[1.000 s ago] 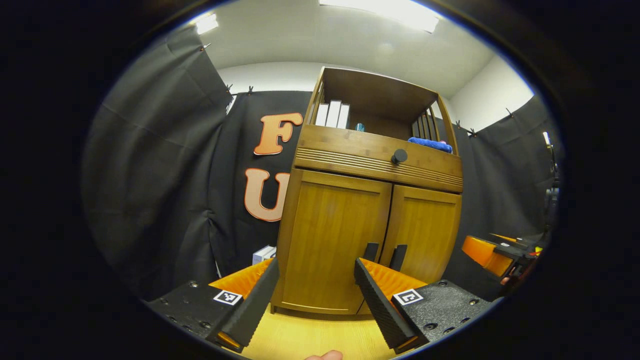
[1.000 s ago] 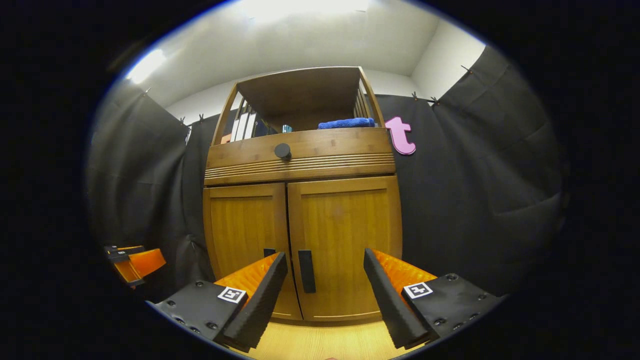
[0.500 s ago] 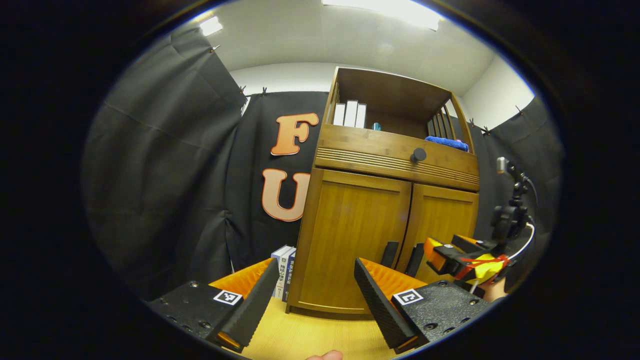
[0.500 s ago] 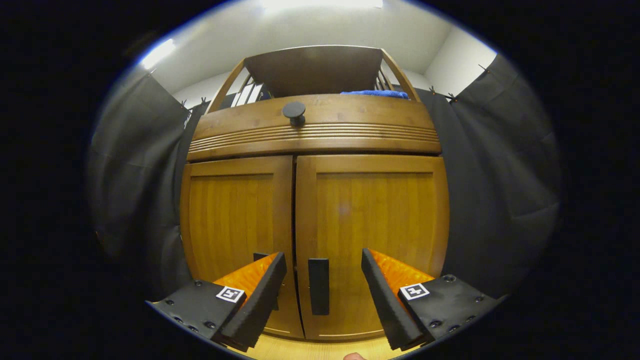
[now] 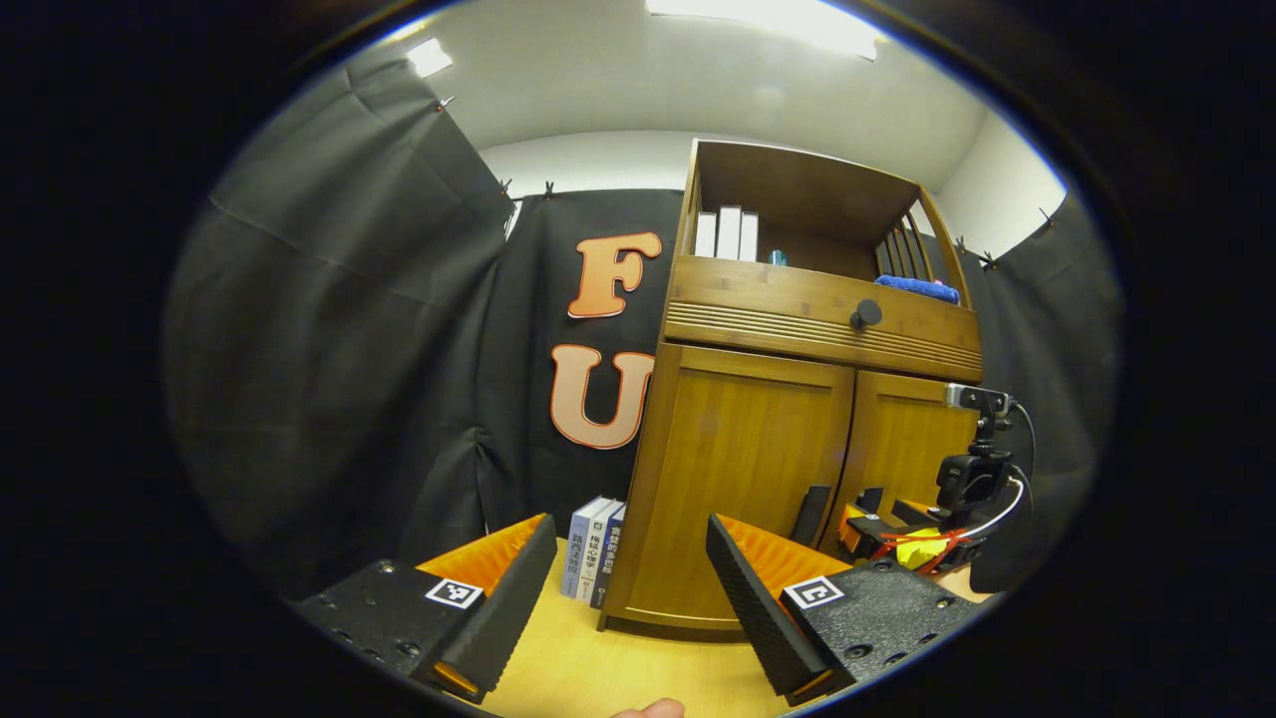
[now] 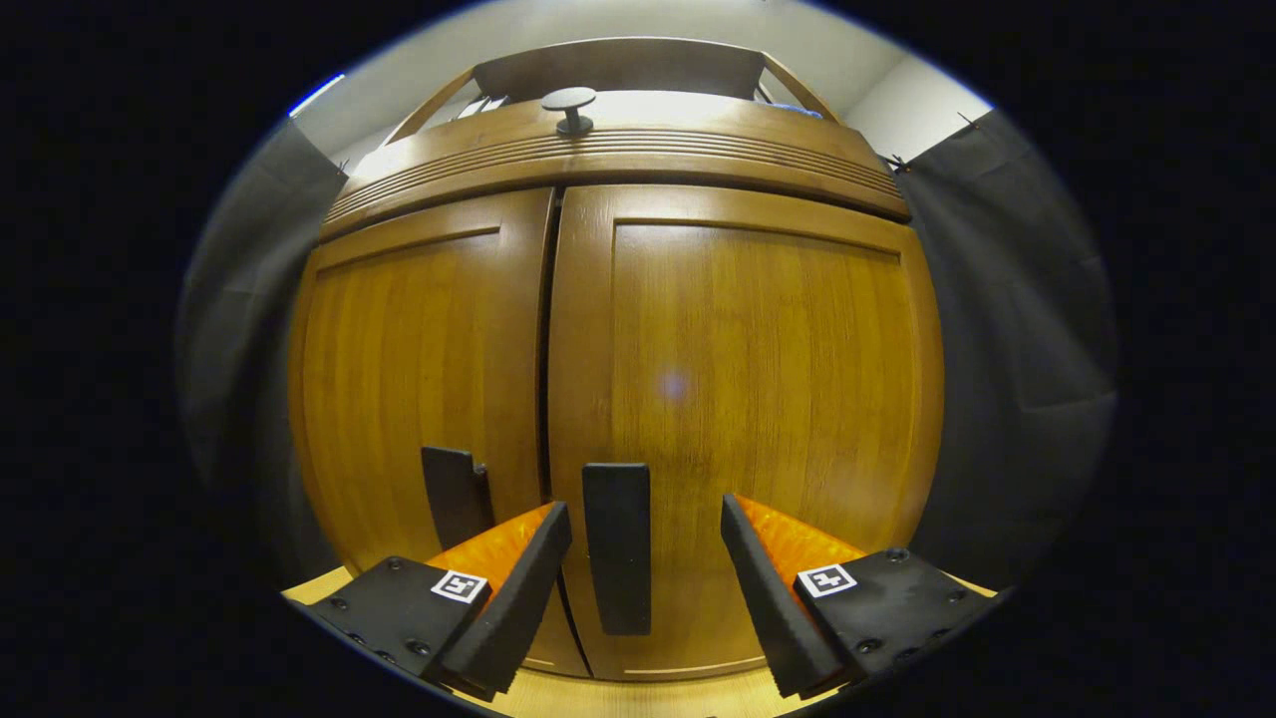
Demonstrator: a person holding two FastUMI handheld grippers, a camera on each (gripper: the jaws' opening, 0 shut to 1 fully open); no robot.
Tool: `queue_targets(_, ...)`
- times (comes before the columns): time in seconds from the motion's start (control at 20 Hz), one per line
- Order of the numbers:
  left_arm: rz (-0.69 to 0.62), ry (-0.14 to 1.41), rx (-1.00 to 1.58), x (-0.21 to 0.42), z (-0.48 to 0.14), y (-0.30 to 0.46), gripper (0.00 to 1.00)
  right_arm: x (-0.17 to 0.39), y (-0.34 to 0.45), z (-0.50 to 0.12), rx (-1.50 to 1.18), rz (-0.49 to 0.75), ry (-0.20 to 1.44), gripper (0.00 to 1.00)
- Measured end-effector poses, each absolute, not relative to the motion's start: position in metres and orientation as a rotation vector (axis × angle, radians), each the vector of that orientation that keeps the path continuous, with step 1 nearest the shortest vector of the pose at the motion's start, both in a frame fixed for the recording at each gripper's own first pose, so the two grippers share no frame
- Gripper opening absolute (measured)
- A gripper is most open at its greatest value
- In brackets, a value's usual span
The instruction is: Open the right door of the double-door shoe cabinet with the right hand, and open the left door with the left hand.
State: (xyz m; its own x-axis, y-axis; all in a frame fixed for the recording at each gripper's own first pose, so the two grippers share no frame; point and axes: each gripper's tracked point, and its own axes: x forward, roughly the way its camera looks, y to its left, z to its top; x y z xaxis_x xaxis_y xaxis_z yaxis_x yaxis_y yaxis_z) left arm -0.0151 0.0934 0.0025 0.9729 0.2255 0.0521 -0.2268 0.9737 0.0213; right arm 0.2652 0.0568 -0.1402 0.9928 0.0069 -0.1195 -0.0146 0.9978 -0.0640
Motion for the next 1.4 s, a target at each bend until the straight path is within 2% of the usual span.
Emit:
queue_targets(0.2,0.22,-0.054,0.037,-0.011,0.004,0.093,0.92,0.275,0.059,-0.154,-0.009,0.032,0.16,0.91)
queue_targets(0.3,0.216,-0.052,0.037,-0.009,0.003,0.093,0.92,0.278,0.06,-0.159,0.051,0.062,0.169,0.75)
queue_targets(0.45,0.201,-0.041,0.035,-0.006,0.0,0.089,0.92,0.278,0.06,-0.167,0.159,0.094,0.203,0.76)
queue_targets(0.5,0.193,-0.037,0.035,-0.005,-0.001,0.087,0.92,0.276,0.062,-0.167,0.162,0.095,0.211,0.84)
queue_targets(0.6,0.176,-0.029,0.039,-0.003,-0.003,0.082,0.92,0.277,0.072,-0.173,0.122,0.121,0.226,0.59)
queue_targets(0.65,0.172,-0.028,0.044,-0.003,-0.002,0.081,0.95,0.275,0.073,-0.173,0.065,0.117,0.214,0.48)
queue_targets(0.7,0.171,-0.028,0.049,-0.005,-0.003,0.08,0.92,0.268,0.068,-0.174,-0.002,0.118,0.225,0.37)
queue_targets(0.75,0.172,-0.027,0.051,-0.006,-0.003,0.08,0.92,0.268,0.064,-0.176,-0.04,0.129,0.228,0.32)
queue_targets(0.85,0.167,-0.02,0.041,-0.011,-0.005,0.076,0.92,0.259,0.062,-0.177,-0.032,0.156,0.249,0.33)
queue_targets(0.9,0.158,-0.016,0.026,-0.013,-0.007,0.074,0.92,0.263,0.063,-0.179,-0.021,0.16,0.263,0.28)
queue_targets(1.05,0.141,-0.021,0.001,-0.02,-0.006,0.066,0.95,0.26,0.063,-0.176,-0.023,0.153,0.262,0.27)
queue_targets(1.1,0.147,-0.023,0.008,-0.022,-0.005,0.067,0.92,0.258,0.063,-0.175,-0.02,0.158,0.26,0.22)
queue_targets(1.3,0.137,-0.013,0.028,-0.024,-0.011,0.062,0.92,0.232,0.06,-0.171,0.008,0.187,0.26,0.22)
queue_targets(1.4,0.125,-0.008,0.023,-0.025,-0.013,0.056,0.92,0.218,0.056,-0.166,0.011,0.189,0.255,0.32)
